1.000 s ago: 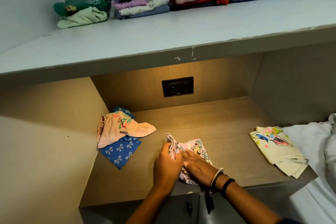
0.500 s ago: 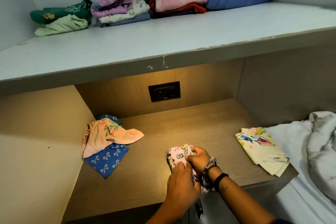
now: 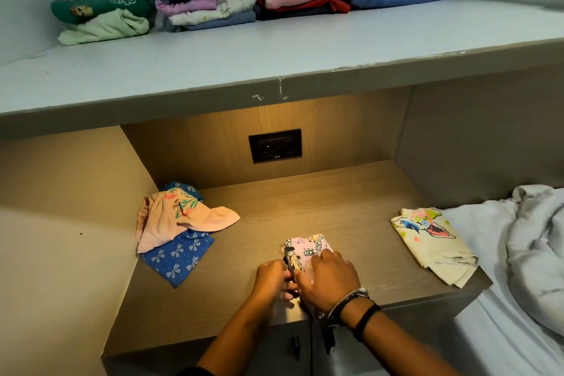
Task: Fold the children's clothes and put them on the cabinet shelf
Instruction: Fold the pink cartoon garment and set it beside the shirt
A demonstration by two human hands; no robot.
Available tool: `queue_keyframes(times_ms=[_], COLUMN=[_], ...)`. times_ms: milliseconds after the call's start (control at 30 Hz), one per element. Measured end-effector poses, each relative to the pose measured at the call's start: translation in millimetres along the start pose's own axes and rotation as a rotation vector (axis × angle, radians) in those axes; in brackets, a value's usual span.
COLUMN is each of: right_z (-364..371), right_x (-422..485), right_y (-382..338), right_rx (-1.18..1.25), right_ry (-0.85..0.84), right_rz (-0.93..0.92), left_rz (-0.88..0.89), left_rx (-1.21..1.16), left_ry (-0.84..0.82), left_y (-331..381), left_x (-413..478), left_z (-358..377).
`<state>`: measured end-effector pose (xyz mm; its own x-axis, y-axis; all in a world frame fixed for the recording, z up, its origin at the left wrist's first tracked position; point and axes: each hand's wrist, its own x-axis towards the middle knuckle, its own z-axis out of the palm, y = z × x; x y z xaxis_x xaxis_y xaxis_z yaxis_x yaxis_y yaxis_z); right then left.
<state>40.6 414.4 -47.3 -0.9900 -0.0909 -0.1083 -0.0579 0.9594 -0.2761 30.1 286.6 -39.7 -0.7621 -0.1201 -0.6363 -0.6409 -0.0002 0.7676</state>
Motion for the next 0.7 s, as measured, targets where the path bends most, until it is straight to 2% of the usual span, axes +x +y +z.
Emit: queue_keyframes(times_ms=[133, 300, 367, 500, 567, 700], right_z=[19, 18, 5, -50, -77, -104], right_x=[-6, -2, -1, 0, -2, -9], right_y=[-25, -14, -1, 44, 74, 130], right_rx=[-0.167, -0.110, 0.074, 0.819, 1.050, 1.325], right_ry=[-0.043, 0.015, 0.049, 0.104, 0.092, 0.056], right_rz=[0.083, 0.139, 0.178, 0.294, 0.326, 0.391], left_rz=[-0.014, 0.097, 0.153, 0.212, 0.177, 0.095], left_rx=[-0.092, -0.043, -0.051, -0.129, -0.172, -0.419], left_ry=[-0.051, -0.125, -0.147, -0.162, -0.259, -0.562], left_y=[7, 9, 8, 3, 2, 13], left_x=[5, -2, -3, -3, -6, -13], left_z=[4, 8, 13, 40, 63, 112])
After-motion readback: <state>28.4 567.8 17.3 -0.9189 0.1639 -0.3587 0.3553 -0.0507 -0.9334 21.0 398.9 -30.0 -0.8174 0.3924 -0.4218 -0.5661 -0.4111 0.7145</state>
